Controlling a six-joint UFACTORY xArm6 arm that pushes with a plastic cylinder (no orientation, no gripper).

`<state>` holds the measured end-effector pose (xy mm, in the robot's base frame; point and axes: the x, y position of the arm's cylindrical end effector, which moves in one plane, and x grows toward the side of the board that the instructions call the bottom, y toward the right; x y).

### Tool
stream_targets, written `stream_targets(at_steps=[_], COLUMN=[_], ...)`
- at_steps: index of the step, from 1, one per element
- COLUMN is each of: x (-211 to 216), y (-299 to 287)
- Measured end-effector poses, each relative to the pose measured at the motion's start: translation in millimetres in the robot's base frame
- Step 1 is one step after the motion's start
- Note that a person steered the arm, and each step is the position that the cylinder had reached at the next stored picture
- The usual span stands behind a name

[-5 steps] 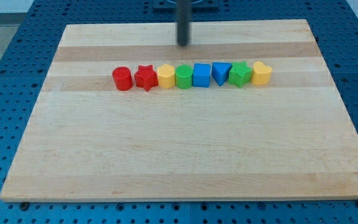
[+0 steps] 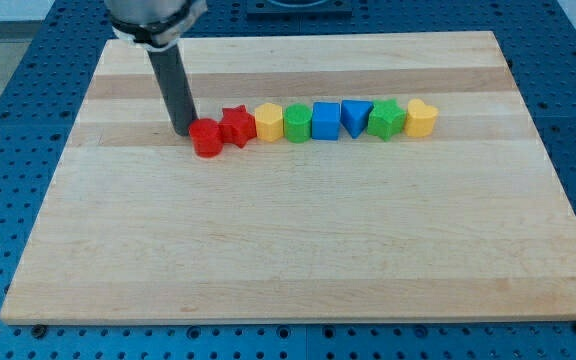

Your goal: Place the red circle below the green circle

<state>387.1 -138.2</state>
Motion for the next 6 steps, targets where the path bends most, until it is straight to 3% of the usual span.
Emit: stream_targets(at_steps=[4,6], x=[123.7,98.7], y=[104.7,84.0])
